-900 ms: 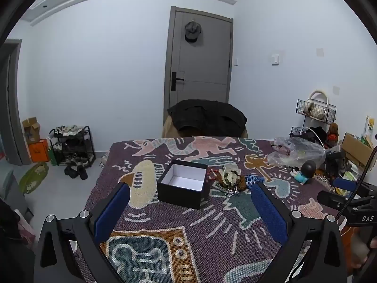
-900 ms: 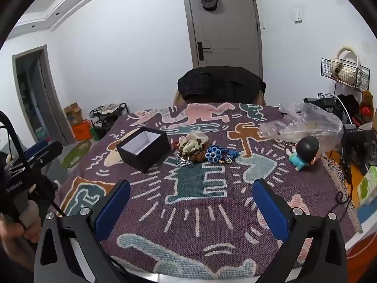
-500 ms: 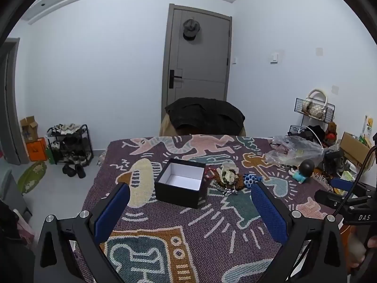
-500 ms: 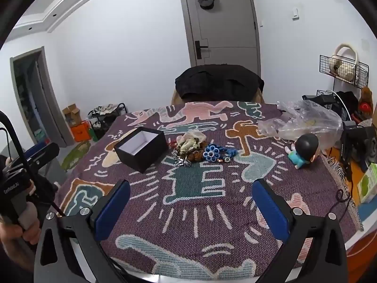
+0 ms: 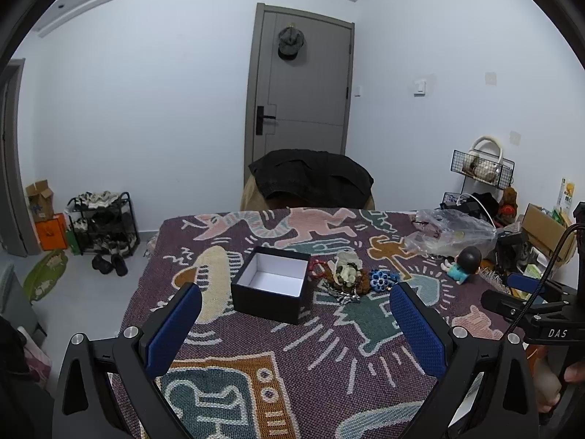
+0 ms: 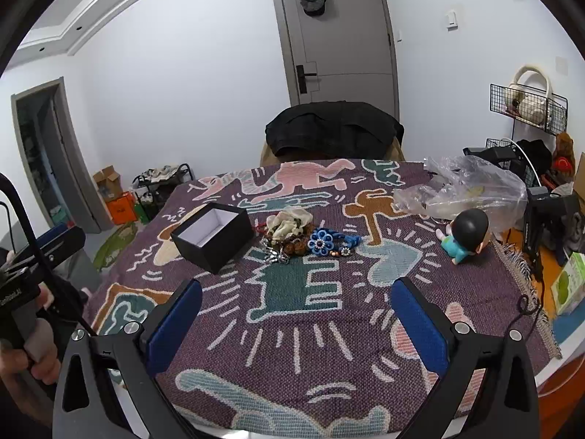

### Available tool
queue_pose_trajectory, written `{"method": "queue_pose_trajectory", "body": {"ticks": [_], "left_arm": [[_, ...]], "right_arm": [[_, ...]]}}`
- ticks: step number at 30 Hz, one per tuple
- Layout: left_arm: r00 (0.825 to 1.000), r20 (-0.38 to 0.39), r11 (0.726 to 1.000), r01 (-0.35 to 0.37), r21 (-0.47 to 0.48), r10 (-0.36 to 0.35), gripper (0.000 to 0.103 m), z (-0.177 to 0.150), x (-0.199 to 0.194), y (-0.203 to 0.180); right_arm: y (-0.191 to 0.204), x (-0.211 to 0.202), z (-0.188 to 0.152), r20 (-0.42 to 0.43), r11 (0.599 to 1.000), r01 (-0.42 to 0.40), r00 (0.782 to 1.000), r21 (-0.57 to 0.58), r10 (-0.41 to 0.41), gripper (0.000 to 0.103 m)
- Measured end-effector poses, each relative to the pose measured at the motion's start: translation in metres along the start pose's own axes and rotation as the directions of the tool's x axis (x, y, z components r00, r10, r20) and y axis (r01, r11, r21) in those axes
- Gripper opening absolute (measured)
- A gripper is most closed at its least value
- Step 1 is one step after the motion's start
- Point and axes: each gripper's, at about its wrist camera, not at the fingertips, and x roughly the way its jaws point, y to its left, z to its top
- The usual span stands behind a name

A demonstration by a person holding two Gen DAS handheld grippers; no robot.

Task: Organize jewelry
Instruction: 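Approach the jewelry pile with both tools open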

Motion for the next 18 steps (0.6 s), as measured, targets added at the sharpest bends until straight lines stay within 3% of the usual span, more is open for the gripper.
{"method": "queue_pose_trajectory", "body": {"ticks": [18], "left_arm": [[0.999, -0.013, 0.999, 0.037, -0.006, -0.037, 0.103, -0.0018, 0.0058, -0.0012]], "right_arm": [[-0.0002, -0.0008, -0.0006, 0.004, 1.000, 0.006, 1.000, -0.003, -0.006, 0.103]]}}
